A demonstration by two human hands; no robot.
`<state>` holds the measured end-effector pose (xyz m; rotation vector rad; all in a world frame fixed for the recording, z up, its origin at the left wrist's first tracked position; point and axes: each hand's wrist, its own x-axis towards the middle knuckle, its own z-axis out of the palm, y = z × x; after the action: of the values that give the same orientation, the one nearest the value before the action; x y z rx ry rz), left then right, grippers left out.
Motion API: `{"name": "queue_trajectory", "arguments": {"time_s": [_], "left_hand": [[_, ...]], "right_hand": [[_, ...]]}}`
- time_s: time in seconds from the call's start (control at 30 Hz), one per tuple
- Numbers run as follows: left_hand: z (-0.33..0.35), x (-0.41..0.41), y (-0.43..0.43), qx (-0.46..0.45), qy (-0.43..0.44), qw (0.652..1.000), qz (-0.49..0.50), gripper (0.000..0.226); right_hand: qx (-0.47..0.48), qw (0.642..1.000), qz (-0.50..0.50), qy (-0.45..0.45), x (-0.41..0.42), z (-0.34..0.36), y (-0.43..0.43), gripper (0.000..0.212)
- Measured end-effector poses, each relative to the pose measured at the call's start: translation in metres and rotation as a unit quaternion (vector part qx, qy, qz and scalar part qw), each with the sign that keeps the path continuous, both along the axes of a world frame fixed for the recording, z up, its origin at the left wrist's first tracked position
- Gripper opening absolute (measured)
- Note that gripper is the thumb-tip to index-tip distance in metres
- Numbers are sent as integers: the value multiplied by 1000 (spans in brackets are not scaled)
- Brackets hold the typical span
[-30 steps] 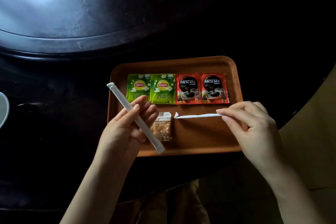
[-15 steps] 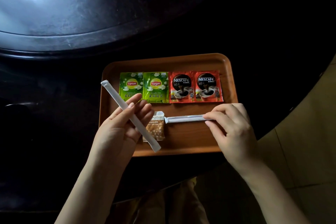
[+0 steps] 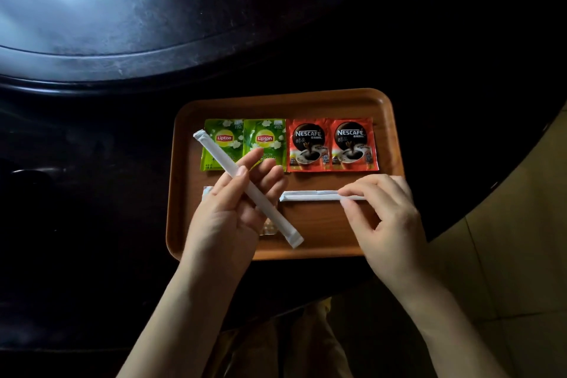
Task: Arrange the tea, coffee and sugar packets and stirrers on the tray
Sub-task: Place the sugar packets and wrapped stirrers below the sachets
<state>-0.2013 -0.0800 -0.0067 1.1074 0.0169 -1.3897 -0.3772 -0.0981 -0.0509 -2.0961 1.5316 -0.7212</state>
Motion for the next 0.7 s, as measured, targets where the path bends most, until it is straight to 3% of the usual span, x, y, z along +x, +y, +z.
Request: {"name": "queue_trajectory", "arguments": {"time_s": [0.07,0.13,0.23,0.4,0.57,0.7], "left_hand": [[1,-11,-2,-15,21,1000,3,23],[2,-21,-2,-29,37,999,0,23],[3,-27,-1,-28,32,999,-12,27],[0,-14,4,19,-110,992,-64,23],[-4,-2,6,27,-179,981,-67,17],[-8,9,14,41,-223,972,-61,16]], "right_hand": [[124,984,2,-130,9,15,10,19],[274,933,5,-234,21,26,18,11],[356,888,11,-290,28,29,24,8],[358,878,-56,-314,10,26,20,14],[233,955,-52,-174,-11,27,13,14],[193,964,-47,-179,-29,29,5,26]]}}
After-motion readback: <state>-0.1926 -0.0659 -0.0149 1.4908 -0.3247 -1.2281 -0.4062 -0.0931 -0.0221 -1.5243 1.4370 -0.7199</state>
